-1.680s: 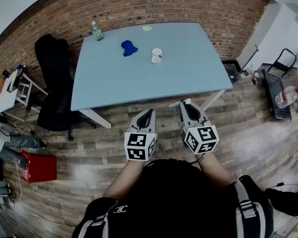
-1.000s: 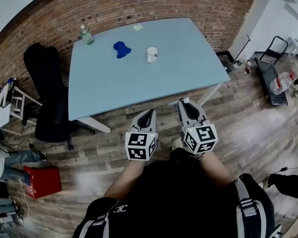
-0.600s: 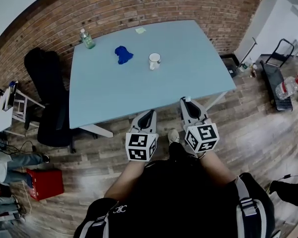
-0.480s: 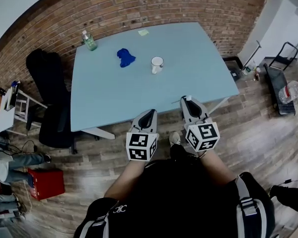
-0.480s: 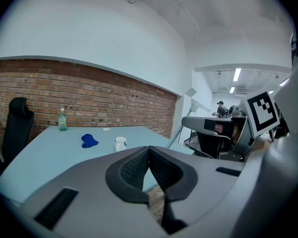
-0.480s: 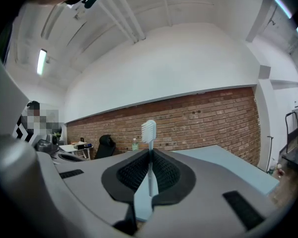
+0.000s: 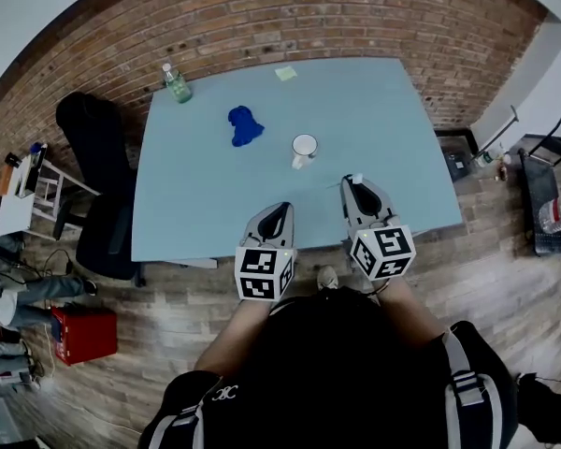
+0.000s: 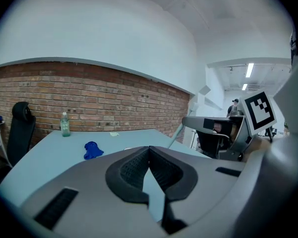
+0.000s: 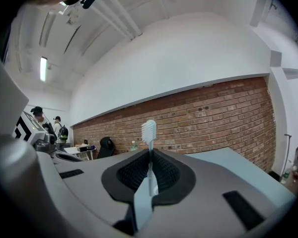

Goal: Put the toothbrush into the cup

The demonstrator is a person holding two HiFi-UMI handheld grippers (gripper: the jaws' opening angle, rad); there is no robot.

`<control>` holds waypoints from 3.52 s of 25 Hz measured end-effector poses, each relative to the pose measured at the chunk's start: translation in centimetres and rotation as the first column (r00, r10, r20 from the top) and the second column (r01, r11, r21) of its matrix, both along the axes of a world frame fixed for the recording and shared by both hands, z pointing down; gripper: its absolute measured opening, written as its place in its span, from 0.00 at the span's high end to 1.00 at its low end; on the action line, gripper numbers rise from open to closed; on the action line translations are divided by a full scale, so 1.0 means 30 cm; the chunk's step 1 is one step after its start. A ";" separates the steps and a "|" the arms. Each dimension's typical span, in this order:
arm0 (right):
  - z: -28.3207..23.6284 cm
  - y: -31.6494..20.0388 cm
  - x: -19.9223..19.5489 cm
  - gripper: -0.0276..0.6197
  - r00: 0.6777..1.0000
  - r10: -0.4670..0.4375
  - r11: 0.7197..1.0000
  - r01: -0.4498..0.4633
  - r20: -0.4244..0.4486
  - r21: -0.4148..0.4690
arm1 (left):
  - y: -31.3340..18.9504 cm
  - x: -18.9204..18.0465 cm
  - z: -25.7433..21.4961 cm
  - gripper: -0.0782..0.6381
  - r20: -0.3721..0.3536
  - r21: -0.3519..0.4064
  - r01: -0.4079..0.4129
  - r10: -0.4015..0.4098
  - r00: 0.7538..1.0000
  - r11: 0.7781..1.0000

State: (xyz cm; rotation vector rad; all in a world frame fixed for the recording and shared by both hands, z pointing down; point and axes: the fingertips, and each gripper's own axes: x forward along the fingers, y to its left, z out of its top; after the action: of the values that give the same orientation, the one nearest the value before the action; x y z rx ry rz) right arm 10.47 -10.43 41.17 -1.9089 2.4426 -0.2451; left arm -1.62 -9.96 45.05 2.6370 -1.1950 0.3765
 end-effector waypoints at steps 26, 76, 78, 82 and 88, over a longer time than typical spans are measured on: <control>0.170 -0.598 0.092 0.90 0.994 -0.103 0.990 0.106 0.038 -0.095 | -0.426 -0.012 0.006 0.88 0.037 -0.020 0.163 -0.162 0.986 0.986; 0.583 -0.810 -0.018 0.90 0.997 -0.054 0.933 0.032 -0.051 -0.359 | -0.508 -0.173 0.006 0.88 0.035 -0.025 0.227 -0.226 0.974 0.974; 0.584 -0.807 -0.009 0.90 0.998 -0.044 0.932 0.025 -0.046 -0.360 | -0.508 -0.169 0.000 0.88 0.033 -0.019 0.226 -0.225 0.974 0.974; 0.586 -0.805 0.000 0.90 0.999 -0.039 0.933 0.023 -0.037 -0.359 | -0.509 -0.163 0.001 0.88 0.034 -0.020 0.221 -0.221 0.975 0.975; 0.596 -0.805 0.014 0.90 1.000 -0.026 0.927 0.023 -0.003 -0.373 | -0.505 -0.158 0.007 0.88 0.042 -0.023 0.214 -0.213 0.976 0.977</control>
State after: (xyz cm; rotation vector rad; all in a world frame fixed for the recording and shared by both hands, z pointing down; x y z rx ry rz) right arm 10.89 -34.57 59.03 -2.0096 2.5739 -0.7565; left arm -6.36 -25.12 45.27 2.4564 -1.4568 0.4029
